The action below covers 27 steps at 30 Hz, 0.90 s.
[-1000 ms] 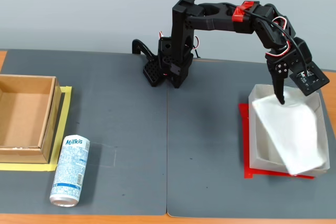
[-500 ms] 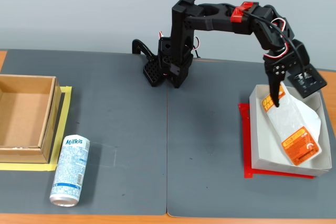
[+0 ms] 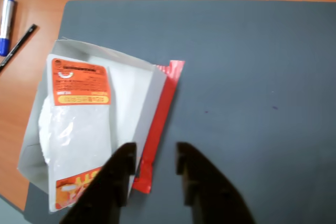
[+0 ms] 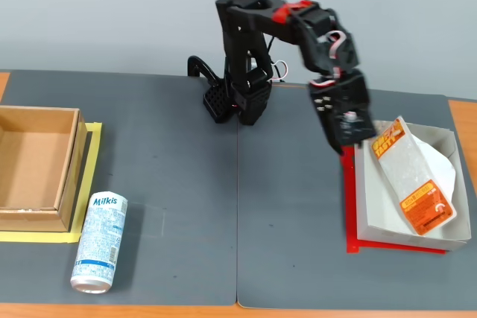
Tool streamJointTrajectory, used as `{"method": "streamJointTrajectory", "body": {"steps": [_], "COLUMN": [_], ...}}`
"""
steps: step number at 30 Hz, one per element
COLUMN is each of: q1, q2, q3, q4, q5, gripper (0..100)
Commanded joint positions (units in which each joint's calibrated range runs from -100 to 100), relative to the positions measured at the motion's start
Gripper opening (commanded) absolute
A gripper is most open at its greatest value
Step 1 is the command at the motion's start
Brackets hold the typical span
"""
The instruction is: Pick the sandwich and put it in the gray box
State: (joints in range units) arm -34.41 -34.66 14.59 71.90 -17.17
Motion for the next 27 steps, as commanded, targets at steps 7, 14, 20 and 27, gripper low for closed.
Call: {"method": "streamJointTrajectory", "body": {"steps": [7, 14, 20, 27], "q1": [12.22, 19.53, 22.14, 22.89], "q2": [-15.74, -21.93, -31.59, -47.87], "q3": [13.76, 22.45, 34.57, 49.50], "q4": [-0.46, -1.33, -9.83, -14.95], "q5": [6.41, 13.23, 14.12, 14.43], "gripper": [2, 2, 2, 2]}}
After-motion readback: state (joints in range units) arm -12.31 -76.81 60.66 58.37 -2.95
